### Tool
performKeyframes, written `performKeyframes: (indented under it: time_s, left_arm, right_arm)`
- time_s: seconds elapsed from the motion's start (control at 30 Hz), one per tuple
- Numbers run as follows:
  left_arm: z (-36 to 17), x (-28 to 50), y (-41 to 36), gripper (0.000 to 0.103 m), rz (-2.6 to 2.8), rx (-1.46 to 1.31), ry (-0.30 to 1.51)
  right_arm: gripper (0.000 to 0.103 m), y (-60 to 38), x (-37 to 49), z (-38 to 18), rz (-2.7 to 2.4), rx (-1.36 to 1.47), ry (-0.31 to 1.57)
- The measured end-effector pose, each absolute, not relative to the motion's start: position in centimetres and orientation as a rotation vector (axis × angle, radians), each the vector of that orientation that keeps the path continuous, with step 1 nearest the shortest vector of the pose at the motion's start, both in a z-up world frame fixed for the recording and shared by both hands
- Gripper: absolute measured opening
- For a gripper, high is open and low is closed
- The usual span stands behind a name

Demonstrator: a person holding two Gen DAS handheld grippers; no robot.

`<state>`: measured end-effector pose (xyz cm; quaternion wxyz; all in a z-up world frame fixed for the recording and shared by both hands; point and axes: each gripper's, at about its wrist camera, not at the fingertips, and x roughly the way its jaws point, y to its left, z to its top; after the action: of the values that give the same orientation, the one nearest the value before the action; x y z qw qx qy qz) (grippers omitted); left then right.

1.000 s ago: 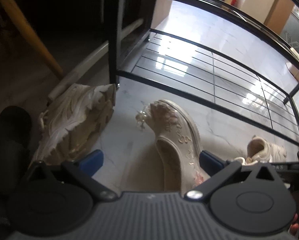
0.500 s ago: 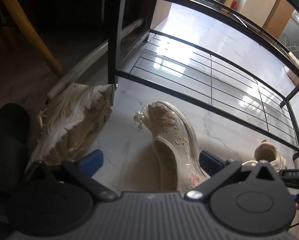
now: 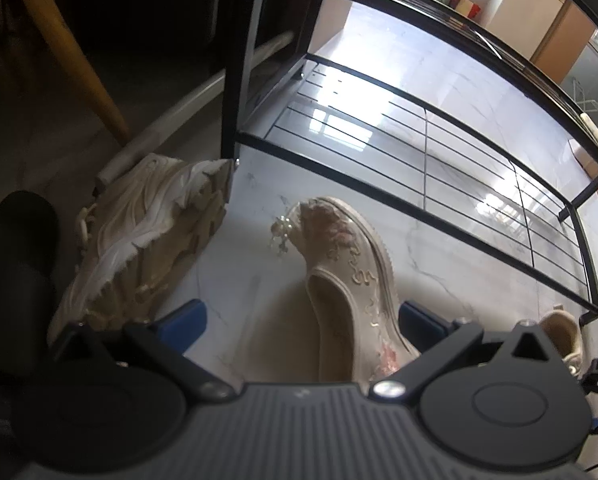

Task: Organize scattered shoes
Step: 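Carry the sneaker with the right tool toward the rack and lower it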

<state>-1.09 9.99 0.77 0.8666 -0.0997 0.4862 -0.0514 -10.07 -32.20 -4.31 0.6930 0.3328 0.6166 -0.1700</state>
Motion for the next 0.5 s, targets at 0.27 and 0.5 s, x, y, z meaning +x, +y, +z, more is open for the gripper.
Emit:
performKeyframes:
  time_s: [0.27, 0.5]
  left_arm:
    - [0.6, -1.2, 9.8, 0.102, -0.108, -0.204, 1.024]
    - [0.3, -1.2, 10.1, 0.102, -0.095, -0.222, 1.049]
  right_arm:
    - [0.077, -33.5, -11.4, -3.6, -0.389, 0.640, 1.339]
    - [0.049, -33.9, -11.9, -4.2, -0.388, 0.631, 1.350]
